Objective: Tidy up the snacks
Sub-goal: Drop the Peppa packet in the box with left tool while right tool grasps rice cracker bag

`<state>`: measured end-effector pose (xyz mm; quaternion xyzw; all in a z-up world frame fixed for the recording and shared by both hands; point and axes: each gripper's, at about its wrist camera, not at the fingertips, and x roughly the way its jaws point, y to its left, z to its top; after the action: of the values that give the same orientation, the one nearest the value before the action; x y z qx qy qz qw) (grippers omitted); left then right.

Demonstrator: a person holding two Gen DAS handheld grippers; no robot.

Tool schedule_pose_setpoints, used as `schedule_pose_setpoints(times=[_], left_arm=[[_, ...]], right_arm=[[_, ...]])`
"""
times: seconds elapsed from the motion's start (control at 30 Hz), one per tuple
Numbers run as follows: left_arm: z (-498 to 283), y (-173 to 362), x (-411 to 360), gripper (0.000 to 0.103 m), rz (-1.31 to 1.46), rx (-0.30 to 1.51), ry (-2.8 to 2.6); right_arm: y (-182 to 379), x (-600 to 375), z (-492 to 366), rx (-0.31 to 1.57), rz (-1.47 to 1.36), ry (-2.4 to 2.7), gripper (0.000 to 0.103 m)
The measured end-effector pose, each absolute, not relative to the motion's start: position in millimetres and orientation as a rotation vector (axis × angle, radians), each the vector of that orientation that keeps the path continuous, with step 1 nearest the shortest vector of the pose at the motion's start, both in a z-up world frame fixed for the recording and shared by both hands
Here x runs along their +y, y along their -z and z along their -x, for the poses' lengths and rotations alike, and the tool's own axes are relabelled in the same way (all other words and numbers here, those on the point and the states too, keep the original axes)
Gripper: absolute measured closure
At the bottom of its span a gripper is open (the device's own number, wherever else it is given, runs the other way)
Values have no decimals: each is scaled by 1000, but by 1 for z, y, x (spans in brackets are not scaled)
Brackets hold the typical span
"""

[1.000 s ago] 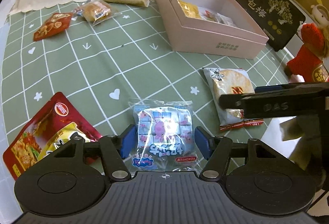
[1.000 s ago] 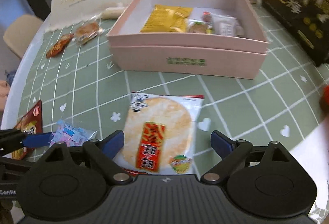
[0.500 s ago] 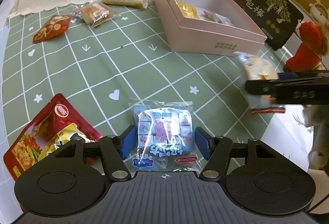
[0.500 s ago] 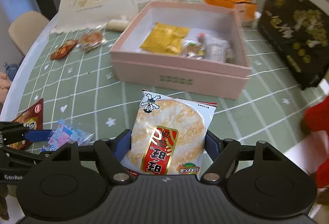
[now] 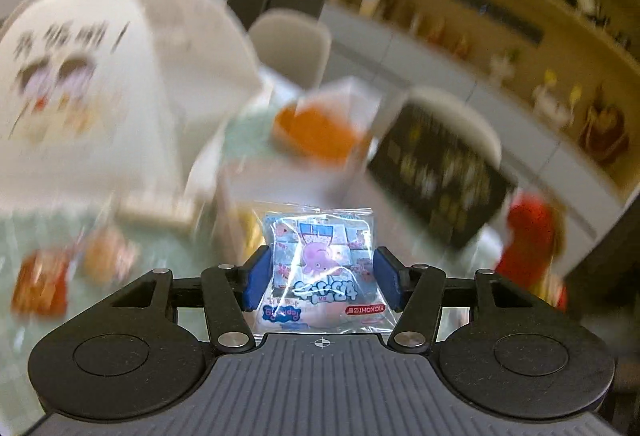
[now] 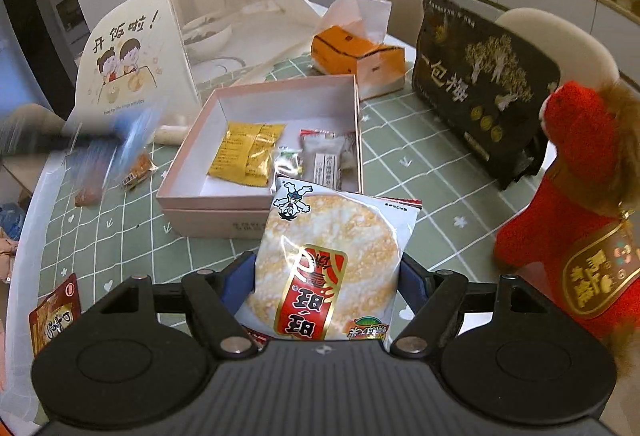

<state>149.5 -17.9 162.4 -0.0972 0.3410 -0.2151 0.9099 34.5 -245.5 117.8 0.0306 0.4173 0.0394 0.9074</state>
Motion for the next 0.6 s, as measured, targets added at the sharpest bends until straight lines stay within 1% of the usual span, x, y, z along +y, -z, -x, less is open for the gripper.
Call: schedule_pose_setpoints(times=[0.07, 0.13, 0.23, 0.33, 0.4, 0.5, 0.6], left_arm=[[-179, -167, -25, 41, 258, 663, 456], [-204, -166, -31, 42, 310, 677, 445], [-219, -166, -31, 42, 374, 659, 444], [-212, -167, -24, 42, 404, 650, 478], [-201, -163, -17, 42, 403, 677, 479], [-179, -144, -2, 42, 418, 738, 452], [-152, -115, 11, 42, 449, 821, 423]], right_arm=[[-121, -241, -31, 856, -42, -84, 28], [-124, -237, -27, 844, -15, -89, 28], [-129, -236, -20, 820, 29, -89, 28], [-128, -241, -22, 830, 32, -71, 28], [-125, -244, -27, 846, 14, -58, 28], [-126, -244, -41, 850, -15, -66, 28], [-148, -239, -64, 798, -38, -99, 28]])
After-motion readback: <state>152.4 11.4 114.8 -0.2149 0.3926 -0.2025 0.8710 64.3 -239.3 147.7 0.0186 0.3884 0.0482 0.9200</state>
